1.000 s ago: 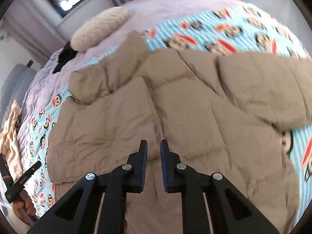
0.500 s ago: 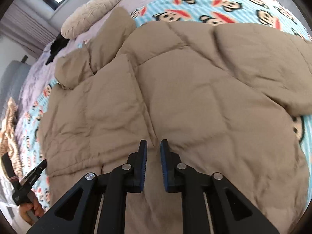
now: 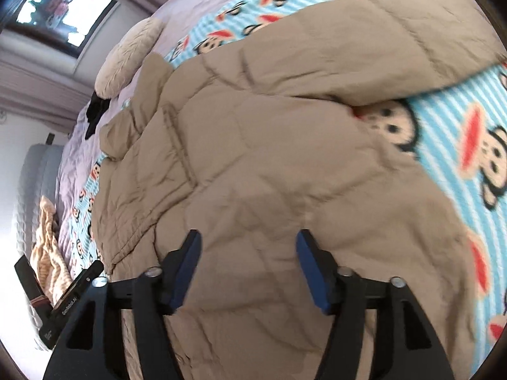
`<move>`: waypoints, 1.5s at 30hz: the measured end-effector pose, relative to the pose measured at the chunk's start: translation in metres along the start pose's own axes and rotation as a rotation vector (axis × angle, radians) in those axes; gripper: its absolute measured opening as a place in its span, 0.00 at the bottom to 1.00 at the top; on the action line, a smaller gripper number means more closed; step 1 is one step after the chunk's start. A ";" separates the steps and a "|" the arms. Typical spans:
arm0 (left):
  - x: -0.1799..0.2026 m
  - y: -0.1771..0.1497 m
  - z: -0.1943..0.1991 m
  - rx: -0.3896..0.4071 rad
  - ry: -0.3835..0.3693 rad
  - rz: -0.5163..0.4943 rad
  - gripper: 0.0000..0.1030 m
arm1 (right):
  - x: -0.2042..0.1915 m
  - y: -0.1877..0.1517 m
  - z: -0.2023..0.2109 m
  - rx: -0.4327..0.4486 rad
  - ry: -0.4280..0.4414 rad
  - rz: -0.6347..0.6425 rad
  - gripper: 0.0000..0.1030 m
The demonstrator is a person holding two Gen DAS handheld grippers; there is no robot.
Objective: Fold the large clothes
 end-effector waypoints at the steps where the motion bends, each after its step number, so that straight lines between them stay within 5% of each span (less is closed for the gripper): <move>1: 0.008 0.000 0.000 -0.003 -0.008 -0.005 0.98 | 0.007 -0.001 0.005 0.006 0.001 -0.009 0.71; 5: 0.049 0.000 0.000 -0.006 -0.039 -0.039 0.98 | 0.044 0.004 0.026 0.028 0.009 -0.073 0.76; 6: 0.059 0.000 -0.001 -0.018 -0.061 -0.035 0.98 | 0.056 0.008 0.032 0.042 0.013 -0.094 0.89; 8: 0.074 0.000 -0.006 -0.039 -0.061 -0.038 0.98 | 0.073 0.013 0.043 0.076 0.013 -0.118 1.00; 18: 0.153 -0.004 -0.022 -0.109 -0.090 -0.121 0.98 | 0.172 0.045 0.086 0.160 0.022 -0.298 1.00; 30: 0.205 0.004 -0.015 -0.108 -0.102 -0.090 0.98 | 0.287 0.139 0.118 0.397 0.281 -0.649 0.98; 32: 0.207 0.006 -0.015 -0.104 -0.107 -0.076 0.98 | 0.296 0.150 0.113 0.400 0.330 -0.691 0.92; 34: 0.210 0.007 -0.015 -0.099 -0.121 -0.063 0.98 | 0.300 0.159 0.105 0.385 0.376 -0.730 0.55; 35: 0.211 0.008 -0.015 -0.100 -0.129 -0.060 0.98 | 0.303 0.161 0.101 0.372 0.411 -0.748 0.46; 37: 0.213 0.008 -0.016 -0.100 -0.131 -0.067 0.98 | 0.303 0.165 0.091 0.364 0.483 -0.791 0.06; 45: 0.182 0.019 -0.011 -0.052 -0.081 -0.040 0.98 | 0.252 0.196 0.098 0.371 0.578 -0.645 0.05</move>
Point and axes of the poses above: each gripper's, at about its wrist camera, not at the fingertips, and z roughly against the way its jaws point, x to its right, y to its top, the point moved 6 cm from there along -z, roughly the way its jaws point, and after that the axes turned 4 degrees about z, right-handed, at the moved point
